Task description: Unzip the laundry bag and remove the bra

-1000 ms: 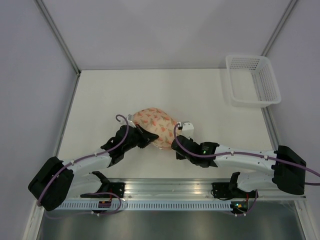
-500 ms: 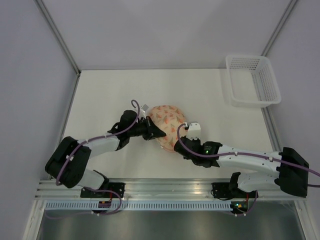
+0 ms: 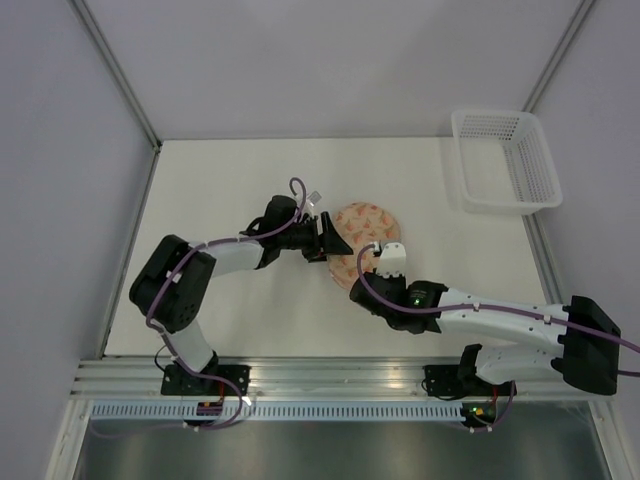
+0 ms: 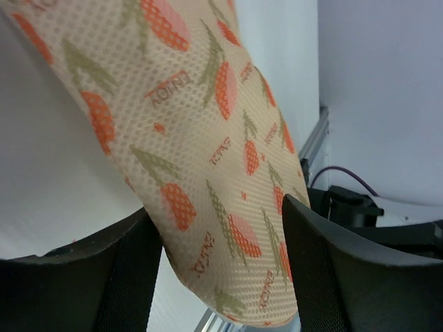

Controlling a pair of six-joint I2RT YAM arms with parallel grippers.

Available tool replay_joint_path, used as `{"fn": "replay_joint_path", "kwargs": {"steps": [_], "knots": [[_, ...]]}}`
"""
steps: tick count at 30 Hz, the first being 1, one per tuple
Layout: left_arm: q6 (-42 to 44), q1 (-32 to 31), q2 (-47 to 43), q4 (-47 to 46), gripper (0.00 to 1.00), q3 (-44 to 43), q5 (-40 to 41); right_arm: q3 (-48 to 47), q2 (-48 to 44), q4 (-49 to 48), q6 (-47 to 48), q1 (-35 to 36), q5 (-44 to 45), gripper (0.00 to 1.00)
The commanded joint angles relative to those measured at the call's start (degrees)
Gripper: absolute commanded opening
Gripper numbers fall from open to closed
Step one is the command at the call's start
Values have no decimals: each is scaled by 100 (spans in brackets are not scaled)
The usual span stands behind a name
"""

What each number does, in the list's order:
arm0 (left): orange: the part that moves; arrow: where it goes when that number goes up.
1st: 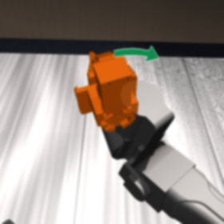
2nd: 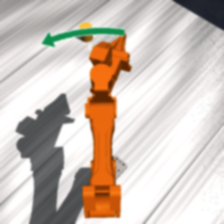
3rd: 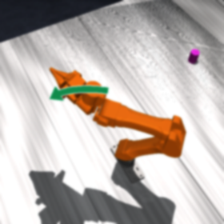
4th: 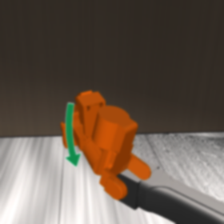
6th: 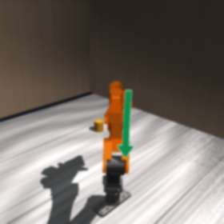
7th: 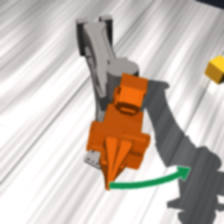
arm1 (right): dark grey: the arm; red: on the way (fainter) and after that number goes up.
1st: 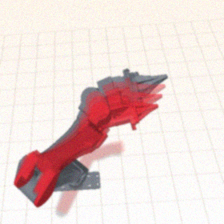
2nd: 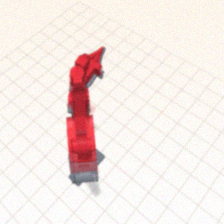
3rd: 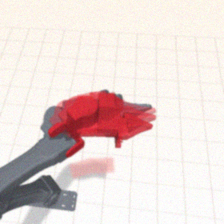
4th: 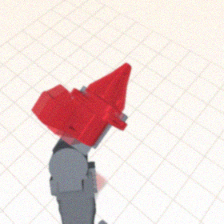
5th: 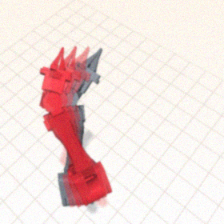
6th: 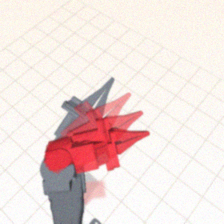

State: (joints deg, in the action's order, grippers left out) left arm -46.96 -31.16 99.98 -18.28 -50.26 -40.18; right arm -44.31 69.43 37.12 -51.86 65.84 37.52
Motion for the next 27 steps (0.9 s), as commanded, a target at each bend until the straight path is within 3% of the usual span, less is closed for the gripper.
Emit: {"fn": "replay_joint_path", "kwargs": {"steps": [1,6,10,16,20,21,22,27], "knots": [[100,-4,-531,737,72,190,1044,-227,149,-126,0,-1,168,0],[-682,-22,-1663,1159,76,1270,2083,-244,466,-705,245,-1,-234,0],[-1420,-145,-2402,1204,78,1958,2304,1,563,-1985,605,-80,-1104,1],[-2684,-602,-2896,898,87,2494,2410,90,905,-3069,756,-212,-2221,0],[-3300,-707,-3142,195,88,2854,2690,-7,1108,-3132,800,-239,-2389,0],[-3398,-716,-3195,-59,99,3003,2909,-24,1134,-3115,800,-239,-2407,0],[-3468,-716,-3248,-140,100,3048,2989,-7,1126,-3115,809,-247,-2407,0],[-3636,-716,-3065,132,99,2803,3279,142,968,-3194,870,-247,-2530,1]]}}
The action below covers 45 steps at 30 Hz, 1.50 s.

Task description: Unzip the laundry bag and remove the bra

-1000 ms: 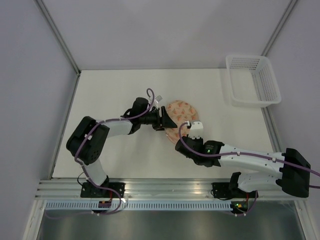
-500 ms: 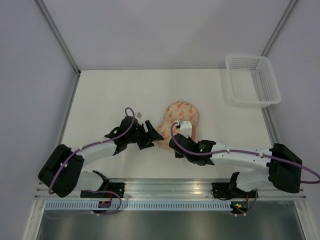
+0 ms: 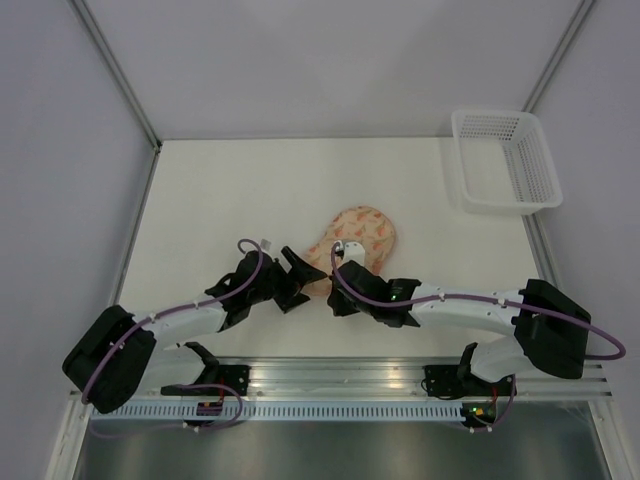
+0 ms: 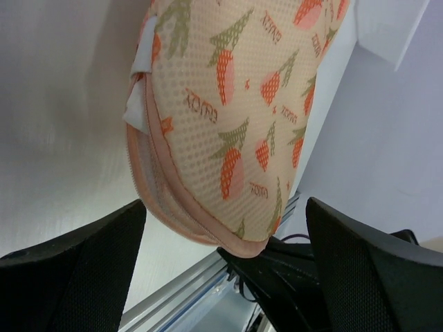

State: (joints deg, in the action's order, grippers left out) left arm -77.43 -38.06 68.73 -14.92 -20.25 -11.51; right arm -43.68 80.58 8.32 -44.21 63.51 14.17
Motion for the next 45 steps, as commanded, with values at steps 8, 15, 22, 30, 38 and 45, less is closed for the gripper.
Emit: {"fn": "replay_joint_path", "kwargs": {"steps": [8,15,22,30,38,45], "knots": [[-739,-34,466,-977,46,-260,562,281,-323,-506,211,-14,-609,0],[-660,-34,457,-996,2,-313,562,247,-394,-288,211,-14,-539,0],[113,184,448,-732,2,-418,106,-509,-121,1742,35,-5,831,0],[1379,528,563,-240,2,-647,-949,-396,-191,2262,-141,-251,1325,0],[2538,1090,703,574,2,-1138,-2003,-308,-209,2402,-141,-470,1439,0],[3426,1214,1519,763,2,-2131,-3251,-194,-165,2157,26,-594,1343,0]]}}
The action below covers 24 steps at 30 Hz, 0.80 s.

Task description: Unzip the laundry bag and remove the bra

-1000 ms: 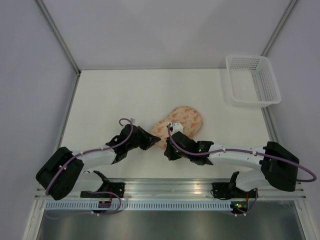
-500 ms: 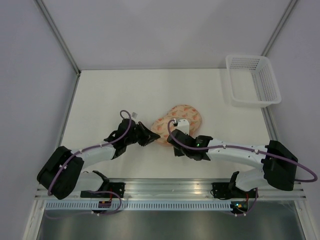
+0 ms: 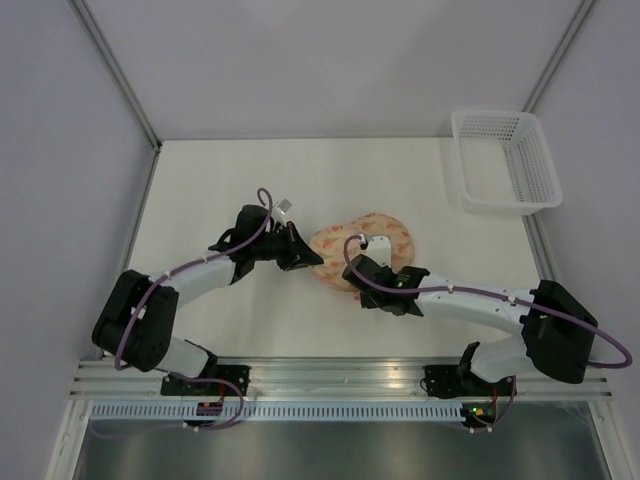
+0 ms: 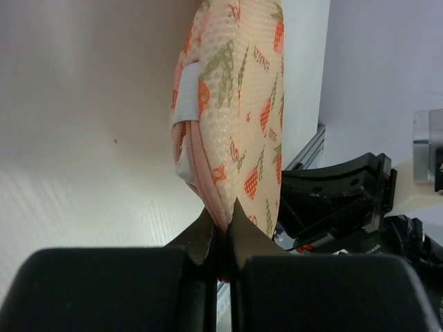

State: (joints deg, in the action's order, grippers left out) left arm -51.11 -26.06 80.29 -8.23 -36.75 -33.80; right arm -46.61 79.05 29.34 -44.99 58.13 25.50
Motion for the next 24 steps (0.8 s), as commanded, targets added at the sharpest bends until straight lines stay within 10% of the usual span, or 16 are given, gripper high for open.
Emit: {"fn": "replay_joint_path", "kwargs": {"steps": [1,7,9,11,24], "knots": [[857,14,573,128,2,-787,-1188,108,-38,10,113,-56,184,0],[1025,14,1919,401,19,-1825,-1112,178,-214,-139,131,-65,35,0],[806,14,2165,305,55,-1932,-910,205,-258,-218,140,-65,-18,0],[647,14,2201,225,68,-2020,-638,205,-284,-271,149,-56,-53,0],[-1831,-284,-732,384,79,597,1657,143,32,-1439,298,-74,-1010,0]]}}
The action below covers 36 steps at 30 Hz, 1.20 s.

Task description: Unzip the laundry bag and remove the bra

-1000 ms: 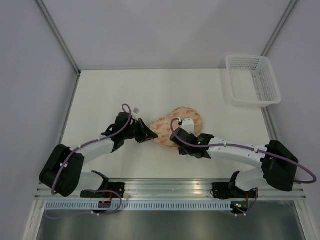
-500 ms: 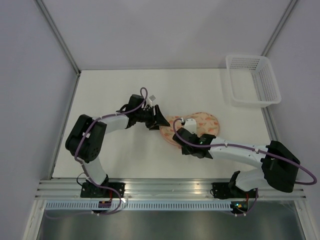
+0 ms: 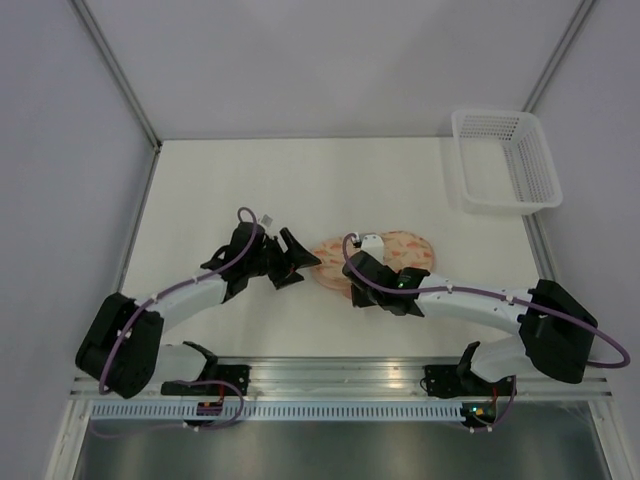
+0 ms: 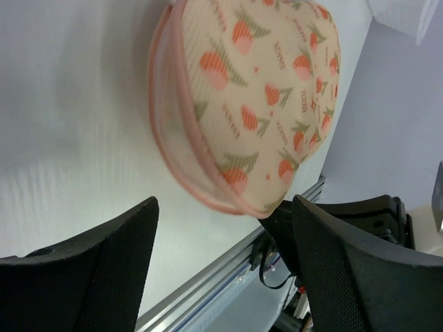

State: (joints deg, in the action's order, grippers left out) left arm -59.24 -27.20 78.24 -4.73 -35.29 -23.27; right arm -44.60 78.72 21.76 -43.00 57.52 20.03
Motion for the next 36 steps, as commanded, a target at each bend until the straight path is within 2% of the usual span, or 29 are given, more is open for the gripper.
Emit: {"fn": "replay_joint_path", "kwargs": {"steps": [1,4,7,14,21,27,33,36], "knots": [[-1150,-250,-651,-10,82,679,691,-40,134,-795,99,-12,-596,0],[-1667,-566,-941,-405,86,909,762,21,302,-1234,99,-21,-1053,0],[-1792,-795,-942,-930,87,927,963,30,442,-1350,99,-21,-1203,0],[-2108,-1033,-380,-1742,88,796,1175,92,355,-1473,126,-21,-1361,0],[-2249,-1287,-1,-1162,86,567,1105,144,39,-1455,187,-21,-1309,0],[-2443,-1419,-387,-829,81,646,1061,162,3,-1438,196,-21,-1221,0],[-2460,-1604,-1116,-99,81,558,1298,171,73,-1455,213,-39,-1133,0],[-2469,-1674,-1118,112,81,505,1298,171,65,-1446,222,-39,-1142,0]]}}
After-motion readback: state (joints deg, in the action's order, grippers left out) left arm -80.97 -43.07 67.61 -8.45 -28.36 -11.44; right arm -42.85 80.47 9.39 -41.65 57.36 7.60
